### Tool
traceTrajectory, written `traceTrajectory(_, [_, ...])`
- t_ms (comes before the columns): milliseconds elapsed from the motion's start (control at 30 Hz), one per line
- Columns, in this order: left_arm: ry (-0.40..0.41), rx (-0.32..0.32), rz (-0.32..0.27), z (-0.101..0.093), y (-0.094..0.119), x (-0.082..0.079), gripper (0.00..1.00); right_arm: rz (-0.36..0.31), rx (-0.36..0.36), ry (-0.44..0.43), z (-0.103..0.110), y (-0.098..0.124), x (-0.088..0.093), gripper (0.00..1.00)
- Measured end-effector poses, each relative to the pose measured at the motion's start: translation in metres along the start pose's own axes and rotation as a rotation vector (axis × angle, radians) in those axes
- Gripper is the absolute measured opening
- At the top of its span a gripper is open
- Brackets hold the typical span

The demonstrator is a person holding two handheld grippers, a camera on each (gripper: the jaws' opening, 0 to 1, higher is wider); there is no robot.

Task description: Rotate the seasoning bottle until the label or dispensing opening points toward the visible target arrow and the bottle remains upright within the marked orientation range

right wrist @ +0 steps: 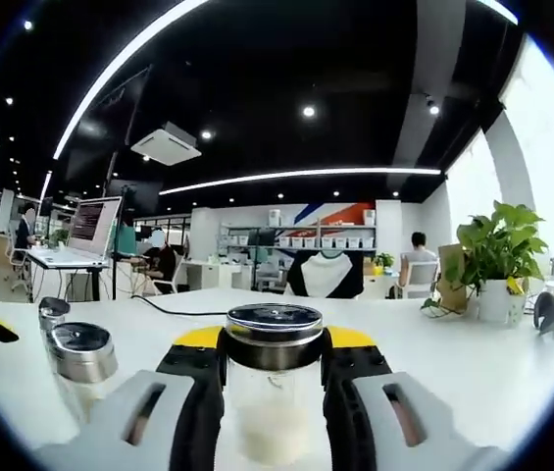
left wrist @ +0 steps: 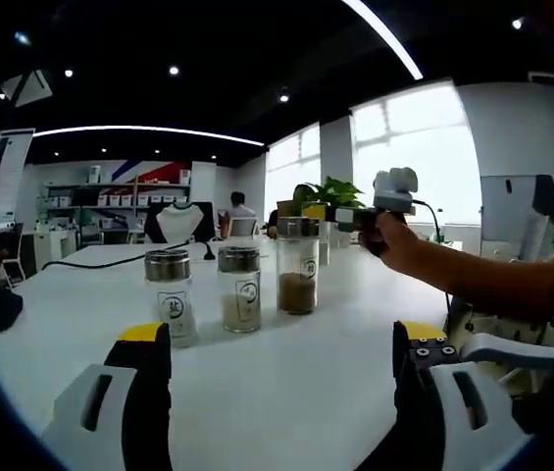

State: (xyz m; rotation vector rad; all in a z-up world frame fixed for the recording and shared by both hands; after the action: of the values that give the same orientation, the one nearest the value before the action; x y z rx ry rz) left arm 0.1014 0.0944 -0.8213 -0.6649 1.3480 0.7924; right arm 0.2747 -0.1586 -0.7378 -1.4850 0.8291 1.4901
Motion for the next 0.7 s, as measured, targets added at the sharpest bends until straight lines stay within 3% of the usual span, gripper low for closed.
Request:
traceTrajectory(200, [0.008,0.006,0.003,-0.004,-0.003,0.002,0.98,-0.001,-0.002,0.049,0.014,0.018,-0.003,0.35])
traceTrajectory(400, [0.002,0.014,0.0,-0.007,-0.002,0.0,0.98,-0.039,-0.028,0.008,0.03,0.043,-0.005,0.35])
traceTrajectory(567, [0.067,0.025,-0.063,-0.008,0.003,-0.01,0.91,-0.048,-0.048,-0.005,0.042,0.061,-0.004,0.35])
traceTrajectory(700, [0.207,0.067,-0.173,-0.013,0.005,-0.026,0.95,-0.042,-0.076,-0.024,0.049,0.072,-0.002,0.35])
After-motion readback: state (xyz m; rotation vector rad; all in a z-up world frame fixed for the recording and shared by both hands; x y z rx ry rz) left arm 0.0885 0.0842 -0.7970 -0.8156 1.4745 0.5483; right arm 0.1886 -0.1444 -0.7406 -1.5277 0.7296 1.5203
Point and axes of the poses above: the point that each gripper's makers call its tool centre point, and the gripper's own axes: y roughly backward along the fingers, z roughly to its left, x roughly out of its underside, the point moved 5 cm from there along y, roughly backward along the fingers, and after that the axes turned 8 degrees about -y, right-handed, at the moved point
